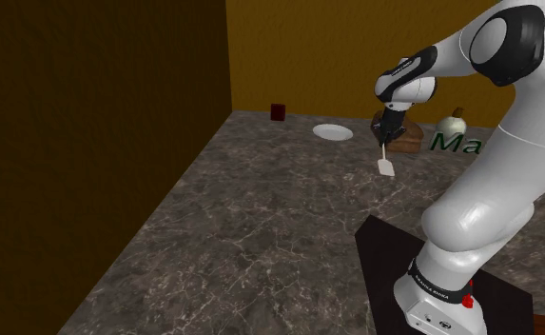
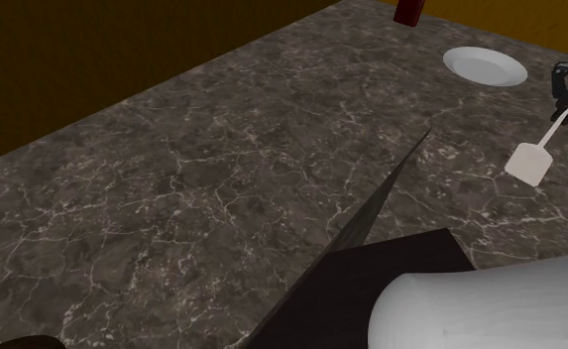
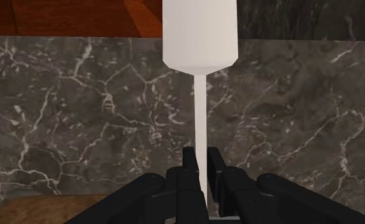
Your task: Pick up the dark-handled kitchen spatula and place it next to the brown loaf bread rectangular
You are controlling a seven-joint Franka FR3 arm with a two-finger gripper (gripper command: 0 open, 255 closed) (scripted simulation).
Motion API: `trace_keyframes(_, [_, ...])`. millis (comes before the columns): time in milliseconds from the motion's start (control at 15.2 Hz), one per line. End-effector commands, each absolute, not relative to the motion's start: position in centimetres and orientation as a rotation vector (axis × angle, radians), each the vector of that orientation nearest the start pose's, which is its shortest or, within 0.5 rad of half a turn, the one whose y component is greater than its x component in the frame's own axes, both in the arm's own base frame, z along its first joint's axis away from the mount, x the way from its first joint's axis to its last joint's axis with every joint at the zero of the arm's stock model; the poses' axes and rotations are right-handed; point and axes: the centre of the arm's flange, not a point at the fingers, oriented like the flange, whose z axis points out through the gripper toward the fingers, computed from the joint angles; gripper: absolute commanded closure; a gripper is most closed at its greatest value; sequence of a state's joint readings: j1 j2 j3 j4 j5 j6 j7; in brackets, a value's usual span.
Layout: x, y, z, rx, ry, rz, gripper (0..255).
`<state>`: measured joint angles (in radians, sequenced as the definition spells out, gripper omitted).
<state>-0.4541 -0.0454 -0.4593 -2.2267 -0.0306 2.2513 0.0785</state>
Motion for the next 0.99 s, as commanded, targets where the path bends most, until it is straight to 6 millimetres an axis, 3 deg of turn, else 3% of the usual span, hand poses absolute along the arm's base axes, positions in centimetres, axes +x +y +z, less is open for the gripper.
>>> trace_keyframes(0, [31.9,-41.7,38.7,-2.802,1.484,-0.093,255])
trace_keyframes(462, [31.9,-41.7,35.1,-2.802,1.484,-0.093,255])
trace_keyframes(924, [31.9,-41.7,35.1,-2.802,1.484,-0.093,255])
